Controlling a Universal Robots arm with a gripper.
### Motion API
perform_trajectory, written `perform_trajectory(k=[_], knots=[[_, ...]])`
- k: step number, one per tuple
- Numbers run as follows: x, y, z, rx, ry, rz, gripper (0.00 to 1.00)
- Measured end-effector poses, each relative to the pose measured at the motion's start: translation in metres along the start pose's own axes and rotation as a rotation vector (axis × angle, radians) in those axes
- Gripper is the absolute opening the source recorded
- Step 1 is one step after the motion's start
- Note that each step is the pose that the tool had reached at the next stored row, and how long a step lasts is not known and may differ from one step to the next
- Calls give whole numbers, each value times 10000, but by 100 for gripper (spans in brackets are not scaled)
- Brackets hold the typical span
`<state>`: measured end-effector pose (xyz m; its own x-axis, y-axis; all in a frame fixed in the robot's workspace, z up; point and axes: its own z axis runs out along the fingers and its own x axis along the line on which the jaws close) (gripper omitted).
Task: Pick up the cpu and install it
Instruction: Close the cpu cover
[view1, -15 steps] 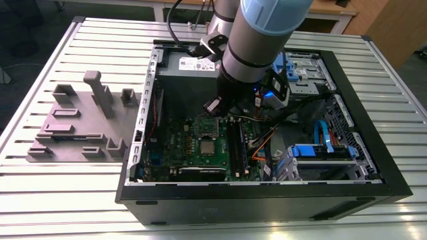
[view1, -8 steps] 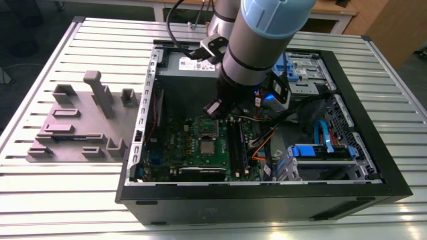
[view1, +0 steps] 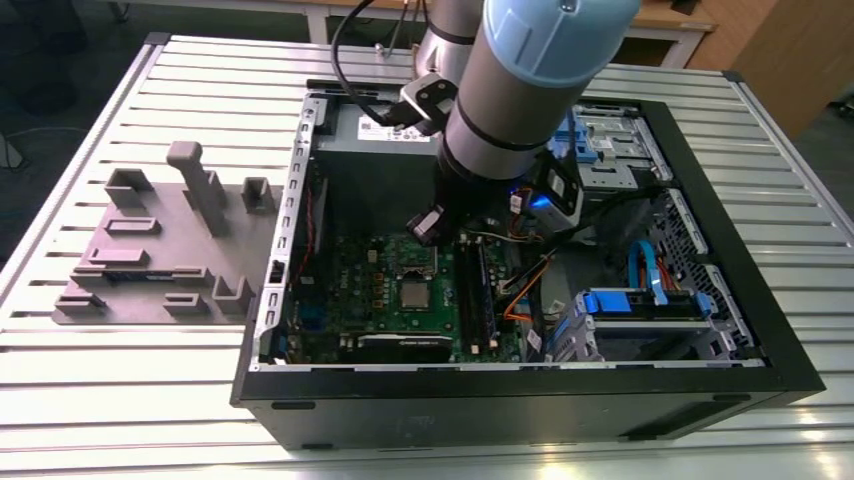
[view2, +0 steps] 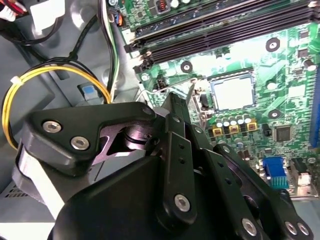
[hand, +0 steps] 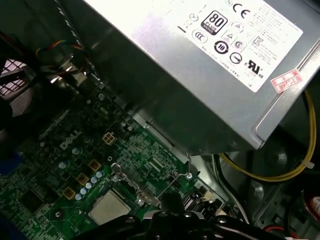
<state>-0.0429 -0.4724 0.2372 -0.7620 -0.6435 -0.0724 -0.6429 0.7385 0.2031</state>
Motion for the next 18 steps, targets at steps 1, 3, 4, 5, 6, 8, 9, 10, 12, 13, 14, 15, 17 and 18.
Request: perform_trajectory(k=[1,3,4,5,6,8,9,10,12,13,14,15,17,18], knots=[[8,-10,-3,0,0,-1,10],[25,-29,-8,-2,-1,-3,10],[35,-40,-10,-4,-3,-4,10],[44,-50,-14,-5,-3,-5,10],[54,-62,-17,-7,-4,-6,10],[74,-84,-23,-10,-7,-9,10],[83,-95,-26,-12,-8,-10,10],[92,-105,-29,-15,-10,-12,10],[110,-126,-34,-20,-14,-15,10],[119,-135,-37,-22,-15,-17,10],[125,-143,-39,-22,-15,-18,10],[132,-150,-41,-22,-15,-18,10],[145,-166,-45,-22,-14,-19,10],[151,-173,-47,-22,-14,-19,10]])
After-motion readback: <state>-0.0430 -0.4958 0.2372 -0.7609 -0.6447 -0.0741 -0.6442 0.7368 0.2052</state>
